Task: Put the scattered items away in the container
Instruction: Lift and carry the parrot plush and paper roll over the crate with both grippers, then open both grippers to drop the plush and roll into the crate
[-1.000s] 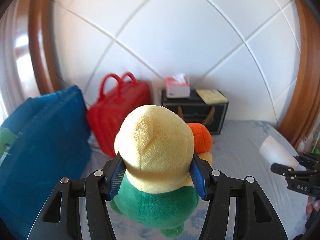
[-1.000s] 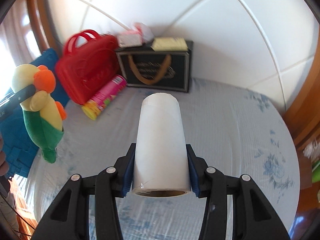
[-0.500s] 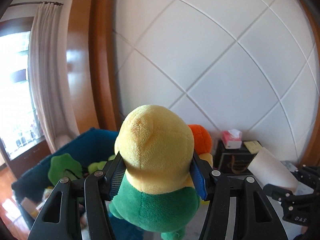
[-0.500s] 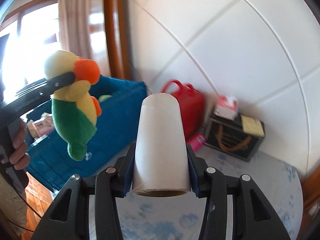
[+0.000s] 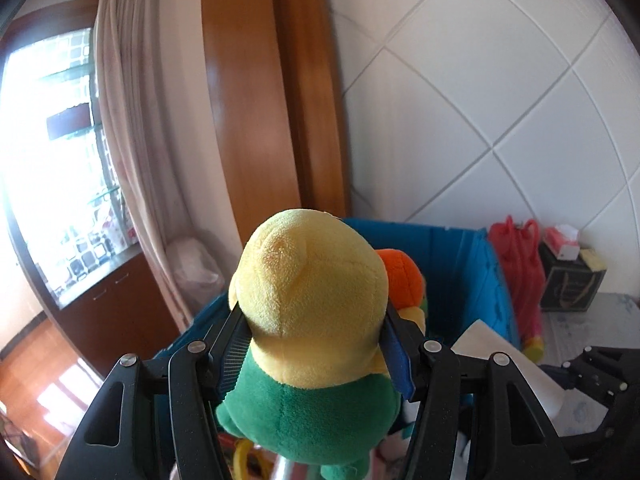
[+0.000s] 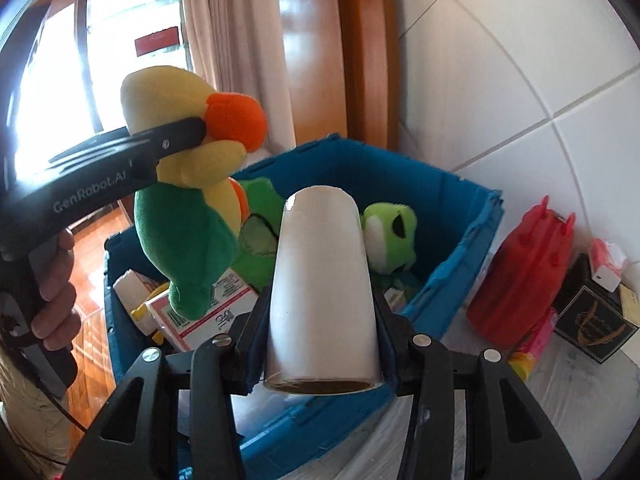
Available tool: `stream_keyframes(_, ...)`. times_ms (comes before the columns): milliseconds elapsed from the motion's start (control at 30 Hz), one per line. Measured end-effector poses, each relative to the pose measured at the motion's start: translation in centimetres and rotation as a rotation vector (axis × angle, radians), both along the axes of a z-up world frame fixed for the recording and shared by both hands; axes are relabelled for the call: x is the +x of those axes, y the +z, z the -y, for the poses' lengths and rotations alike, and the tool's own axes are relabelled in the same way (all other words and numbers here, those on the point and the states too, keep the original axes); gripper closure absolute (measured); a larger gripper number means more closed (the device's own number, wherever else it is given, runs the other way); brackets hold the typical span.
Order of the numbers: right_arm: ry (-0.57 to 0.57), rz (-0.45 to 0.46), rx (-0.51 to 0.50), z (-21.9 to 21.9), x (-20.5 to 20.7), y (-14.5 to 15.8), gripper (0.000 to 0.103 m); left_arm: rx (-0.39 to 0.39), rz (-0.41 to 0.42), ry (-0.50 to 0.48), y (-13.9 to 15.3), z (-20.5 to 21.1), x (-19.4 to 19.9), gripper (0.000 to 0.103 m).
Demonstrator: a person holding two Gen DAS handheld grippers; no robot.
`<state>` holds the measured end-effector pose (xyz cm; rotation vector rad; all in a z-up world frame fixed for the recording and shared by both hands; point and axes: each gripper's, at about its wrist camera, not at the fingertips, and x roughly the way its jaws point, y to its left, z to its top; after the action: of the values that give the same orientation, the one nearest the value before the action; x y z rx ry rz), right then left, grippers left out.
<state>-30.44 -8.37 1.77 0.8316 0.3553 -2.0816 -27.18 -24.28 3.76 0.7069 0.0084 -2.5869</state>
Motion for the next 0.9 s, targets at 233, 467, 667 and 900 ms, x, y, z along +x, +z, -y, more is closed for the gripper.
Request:
stream_keyframes(233,0.029,0.057,0.208,5.0,1.7,-5.3,0.058,0.045,-0.055,-0.029,-0.4,0.4,2.1,0.031)
stream_keyframes(467,0.02,0.095,0.276,5.1,2.1,-6.6,0.057,0.05,-0.051,-0.06,-0.2,0.1,2.8,0.02)
stream_keyframes(667,-0.023,0.07,0.242,4.3,2.8,-5.3,0.027,0.047,-0.045,-0.079,-0.2,-0.3,3.5,0.018)
stream_keyframes(900,-0.068,0.041,0.201,2.1,3.9,-3.6,0.025,0.054,-0.066,-0.099,0.3,-1.1,5.5,0.015)
